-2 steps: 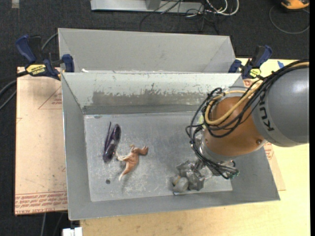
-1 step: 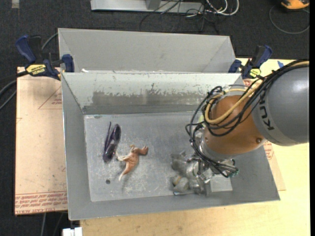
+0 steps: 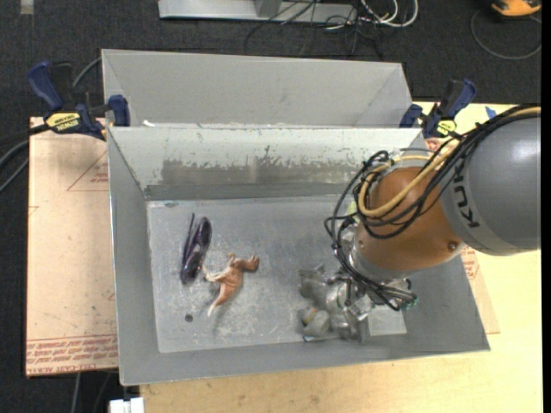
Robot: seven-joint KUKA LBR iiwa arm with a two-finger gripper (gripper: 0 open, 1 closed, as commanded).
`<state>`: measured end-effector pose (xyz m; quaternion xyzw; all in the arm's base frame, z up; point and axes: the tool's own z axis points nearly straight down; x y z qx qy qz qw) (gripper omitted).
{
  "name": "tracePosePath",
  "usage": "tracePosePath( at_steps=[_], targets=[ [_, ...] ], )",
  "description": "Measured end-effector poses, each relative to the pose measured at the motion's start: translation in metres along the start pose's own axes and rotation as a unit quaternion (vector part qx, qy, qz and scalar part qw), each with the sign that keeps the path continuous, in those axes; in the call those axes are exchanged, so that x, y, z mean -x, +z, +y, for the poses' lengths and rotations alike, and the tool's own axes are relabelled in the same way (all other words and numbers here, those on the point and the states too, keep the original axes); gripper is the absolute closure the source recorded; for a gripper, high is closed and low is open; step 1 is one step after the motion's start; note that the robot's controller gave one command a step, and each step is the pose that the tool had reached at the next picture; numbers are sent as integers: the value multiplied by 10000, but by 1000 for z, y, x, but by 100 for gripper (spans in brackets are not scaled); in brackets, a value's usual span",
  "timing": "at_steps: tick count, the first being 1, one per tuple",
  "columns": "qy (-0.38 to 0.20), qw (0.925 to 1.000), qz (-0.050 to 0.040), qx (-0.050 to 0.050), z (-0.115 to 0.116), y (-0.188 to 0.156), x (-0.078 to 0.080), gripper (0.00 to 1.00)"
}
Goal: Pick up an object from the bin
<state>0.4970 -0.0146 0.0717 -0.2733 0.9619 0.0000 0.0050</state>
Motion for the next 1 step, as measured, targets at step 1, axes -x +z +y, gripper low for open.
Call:
tracePosePath(
  at_steps=[1],
  targets=[
    [-1512, 9885, -11, 5, 30, 2, 5, 100]
  ],
)
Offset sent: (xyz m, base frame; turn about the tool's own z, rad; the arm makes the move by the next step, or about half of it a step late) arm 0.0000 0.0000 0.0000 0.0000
